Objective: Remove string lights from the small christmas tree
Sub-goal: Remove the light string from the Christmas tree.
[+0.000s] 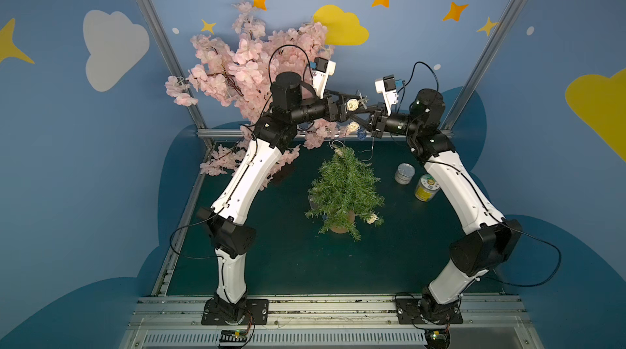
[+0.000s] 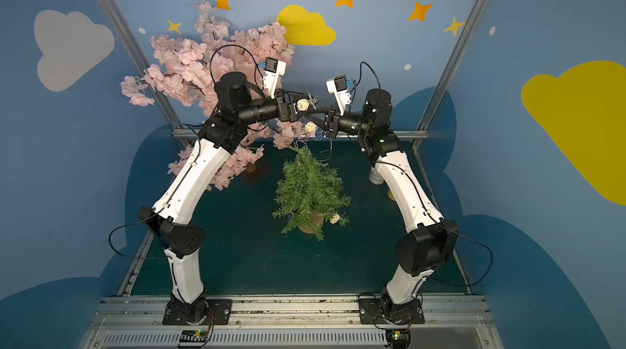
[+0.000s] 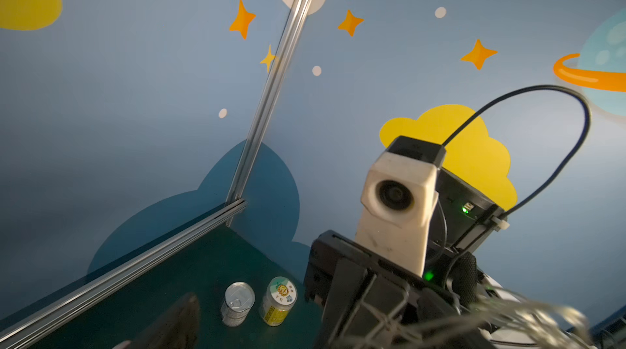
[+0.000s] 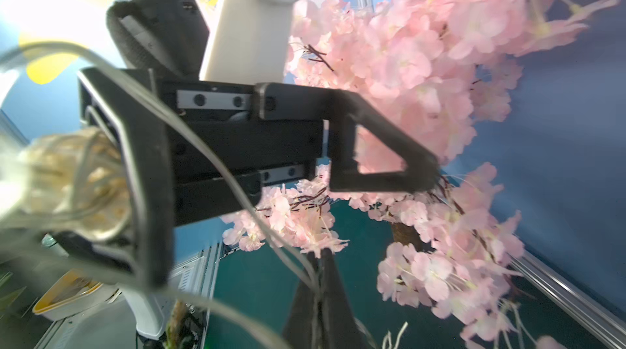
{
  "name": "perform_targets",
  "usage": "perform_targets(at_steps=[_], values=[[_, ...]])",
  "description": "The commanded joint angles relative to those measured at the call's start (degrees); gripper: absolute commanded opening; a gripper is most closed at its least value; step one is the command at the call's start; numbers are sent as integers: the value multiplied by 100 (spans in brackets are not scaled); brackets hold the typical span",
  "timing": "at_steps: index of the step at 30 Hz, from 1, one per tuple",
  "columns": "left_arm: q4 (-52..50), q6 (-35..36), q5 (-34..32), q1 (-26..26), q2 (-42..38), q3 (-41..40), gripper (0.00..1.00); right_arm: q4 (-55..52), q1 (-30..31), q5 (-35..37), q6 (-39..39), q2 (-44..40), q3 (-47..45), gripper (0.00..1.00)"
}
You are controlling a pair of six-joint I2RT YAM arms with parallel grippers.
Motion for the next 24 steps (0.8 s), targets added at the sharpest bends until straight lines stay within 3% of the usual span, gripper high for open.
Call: perform_targets(at_steps=[1,6,15,24], values=[[-465,392,-829,1,-523,-187,99,-176,-237,90,145,-200,-56,0],[-963,476,-1260,22,-967,-468,99,-505,-518,371,63,-417,-223,0],[-1136,854,-2065,-7,-2289,-2051,100,-703,-926,720,103,-984,-705,0],[-1471,1100,-2322,-166,-3180,-3500,99,-1480,-1276,1234,-295,-1737,-1074,0]])
